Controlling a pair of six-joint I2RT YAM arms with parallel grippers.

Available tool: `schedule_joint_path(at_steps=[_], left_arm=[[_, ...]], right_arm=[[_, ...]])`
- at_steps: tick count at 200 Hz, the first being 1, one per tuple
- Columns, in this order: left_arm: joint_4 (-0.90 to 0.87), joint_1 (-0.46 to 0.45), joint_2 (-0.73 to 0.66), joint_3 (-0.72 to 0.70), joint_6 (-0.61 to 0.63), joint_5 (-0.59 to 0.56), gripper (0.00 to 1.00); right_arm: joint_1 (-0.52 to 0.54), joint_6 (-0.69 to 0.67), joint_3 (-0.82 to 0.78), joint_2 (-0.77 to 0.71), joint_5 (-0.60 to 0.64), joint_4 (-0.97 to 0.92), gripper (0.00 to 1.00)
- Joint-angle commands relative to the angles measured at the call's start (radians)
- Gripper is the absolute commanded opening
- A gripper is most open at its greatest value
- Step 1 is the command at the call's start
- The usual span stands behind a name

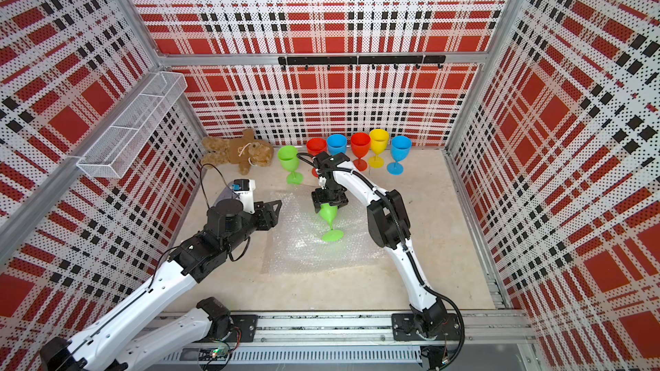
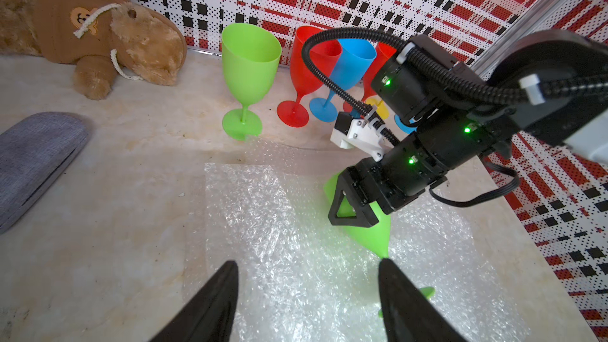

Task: Unpack wine glasses from bubble wrap
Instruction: Pick up the wine glass from the bubble wrap.

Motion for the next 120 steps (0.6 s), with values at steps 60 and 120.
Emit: schedule_joint_path(at_steps=[60, 120], left_arm=[[0.017, 0.009, 0.042, -0.010, 0.014, -0.039, 0.69], [0.019, 0.016, 0.082, -0.016, 0.016, -0.074, 0.69]], right_arm=[[-0.006, -0.074, -0.320, -0.558, 0.166, 0.569, 0.77], [-0.051, -0.338, -1.082, -0.758, 0.044, 1.828, 0.66]])
